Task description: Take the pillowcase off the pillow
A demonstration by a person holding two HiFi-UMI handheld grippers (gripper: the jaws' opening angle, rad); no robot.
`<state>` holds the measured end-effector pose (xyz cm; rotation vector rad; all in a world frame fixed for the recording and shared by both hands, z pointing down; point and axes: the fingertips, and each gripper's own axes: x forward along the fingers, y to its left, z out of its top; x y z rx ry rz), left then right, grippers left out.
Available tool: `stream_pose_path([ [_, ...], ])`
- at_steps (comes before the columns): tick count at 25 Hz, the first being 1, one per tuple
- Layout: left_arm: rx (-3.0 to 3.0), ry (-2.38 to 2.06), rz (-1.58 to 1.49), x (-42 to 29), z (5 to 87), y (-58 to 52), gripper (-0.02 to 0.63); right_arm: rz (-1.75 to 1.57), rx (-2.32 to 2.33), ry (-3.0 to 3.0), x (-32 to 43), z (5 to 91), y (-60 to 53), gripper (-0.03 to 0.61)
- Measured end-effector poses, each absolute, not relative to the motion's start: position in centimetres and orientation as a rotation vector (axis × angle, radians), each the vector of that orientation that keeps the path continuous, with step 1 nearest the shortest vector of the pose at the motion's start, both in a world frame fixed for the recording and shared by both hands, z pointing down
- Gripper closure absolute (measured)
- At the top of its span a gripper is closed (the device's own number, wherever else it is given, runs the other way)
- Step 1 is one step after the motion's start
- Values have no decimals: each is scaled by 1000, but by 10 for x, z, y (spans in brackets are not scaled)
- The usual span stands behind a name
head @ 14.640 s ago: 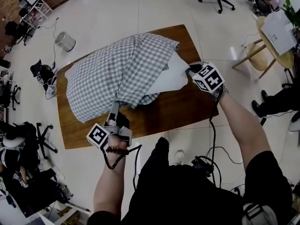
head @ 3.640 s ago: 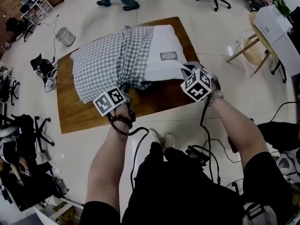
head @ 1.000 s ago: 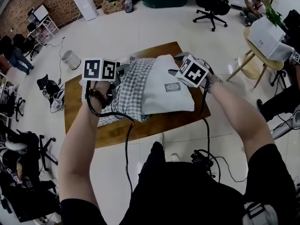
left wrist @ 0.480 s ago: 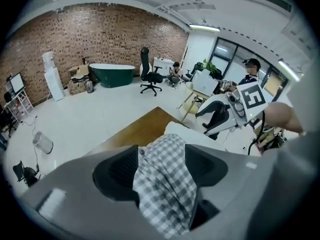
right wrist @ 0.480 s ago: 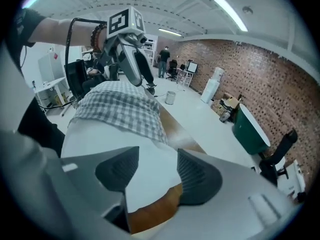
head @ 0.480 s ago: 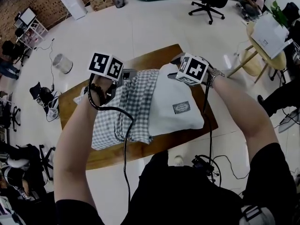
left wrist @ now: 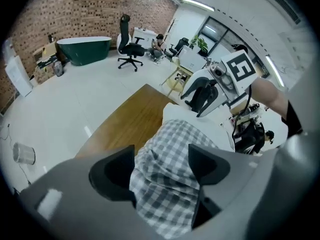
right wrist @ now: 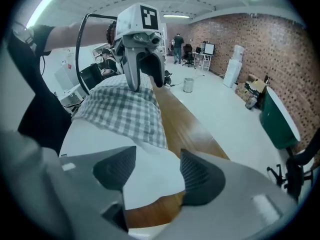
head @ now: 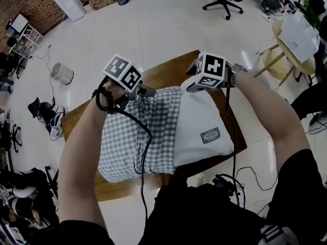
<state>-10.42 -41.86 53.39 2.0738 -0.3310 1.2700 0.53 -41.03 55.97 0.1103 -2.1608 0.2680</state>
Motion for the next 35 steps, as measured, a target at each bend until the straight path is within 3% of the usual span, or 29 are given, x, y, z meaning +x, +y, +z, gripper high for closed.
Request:
stream_pose_path([
  [5, 1998, -138, 1304, -110, 561, -436, 225, 402, -44, -2107, -6, 575, -429, 279],
  [12, 1891, -17, 1347, -121, 606, -444, 217, 549, -175, -2004, -18, 611, -437, 249],
  [16, 1864, 27, 1288, -118, 610, -446, 361, 691, -192, -1949, -15, 641, -433, 277],
  [22, 1867, -21, 1214, -134, 595, -454, 530, 833, -154, -2008, -23, 627, -426, 548],
  [35, 1825, -287, 1110, -159, 583, -453, 580, 651, 33, -2142, 18, 595, -416, 565],
])
